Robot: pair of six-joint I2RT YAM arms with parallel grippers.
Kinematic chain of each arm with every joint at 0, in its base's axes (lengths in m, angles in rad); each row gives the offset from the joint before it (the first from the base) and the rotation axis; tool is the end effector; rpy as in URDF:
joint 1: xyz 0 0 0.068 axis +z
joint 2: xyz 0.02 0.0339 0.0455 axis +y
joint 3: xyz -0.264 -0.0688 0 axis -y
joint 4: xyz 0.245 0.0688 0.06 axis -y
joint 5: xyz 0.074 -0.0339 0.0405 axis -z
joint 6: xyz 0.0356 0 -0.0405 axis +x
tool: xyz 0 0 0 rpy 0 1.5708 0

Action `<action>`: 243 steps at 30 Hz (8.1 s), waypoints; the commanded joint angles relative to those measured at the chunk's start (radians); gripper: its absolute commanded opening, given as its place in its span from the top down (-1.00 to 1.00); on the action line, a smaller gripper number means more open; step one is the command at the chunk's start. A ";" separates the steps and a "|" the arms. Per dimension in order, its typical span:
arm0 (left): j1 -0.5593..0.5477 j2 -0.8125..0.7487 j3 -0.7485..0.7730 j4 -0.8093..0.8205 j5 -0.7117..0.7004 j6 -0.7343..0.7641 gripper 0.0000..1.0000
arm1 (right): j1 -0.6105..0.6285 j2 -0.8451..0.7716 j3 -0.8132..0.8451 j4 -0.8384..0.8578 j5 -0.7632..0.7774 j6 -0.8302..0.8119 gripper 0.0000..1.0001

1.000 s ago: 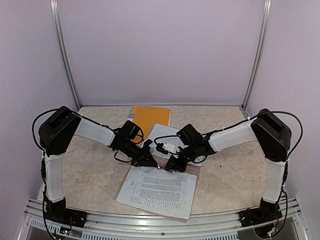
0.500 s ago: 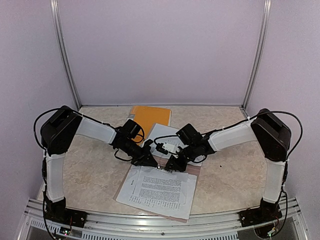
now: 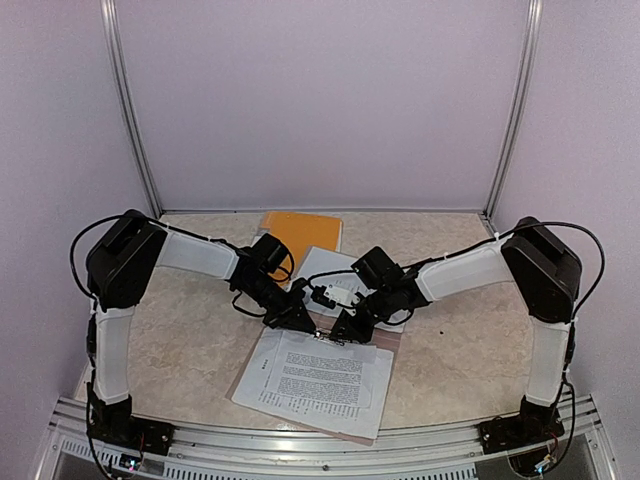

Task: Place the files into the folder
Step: Close the spring clip on the folder with some files, then close the folder with files at the corner of the board.

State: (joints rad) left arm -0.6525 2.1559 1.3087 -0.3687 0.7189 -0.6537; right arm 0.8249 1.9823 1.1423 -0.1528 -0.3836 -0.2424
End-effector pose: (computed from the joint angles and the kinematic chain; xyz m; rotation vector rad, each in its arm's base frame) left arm 0.3100 -0.2664 0.0952 -0.1842 -2.7574 1.1233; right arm 0.2564 0.2972 0.1234 -1.4566 2.1693 0.7079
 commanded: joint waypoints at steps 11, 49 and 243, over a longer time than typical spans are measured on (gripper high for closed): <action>-0.019 0.216 -0.143 -0.186 -0.692 0.008 1.00 | 0.042 0.116 -0.062 -0.161 0.062 -0.046 1.00; 0.006 -0.457 -0.398 0.105 -0.359 -0.009 -0.24 | 0.041 0.084 0.008 -0.252 0.101 -0.099 0.65; -0.555 -0.724 -0.581 0.481 -0.907 0.798 -0.98 | -0.357 -0.723 -0.057 -0.655 0.098 0.480 0.29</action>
State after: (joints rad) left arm -1.1660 1.5074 0.6743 0.4129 -0.2398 0.2707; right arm 0.4374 1.2823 1.1103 -0.7933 -0.3126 0.2085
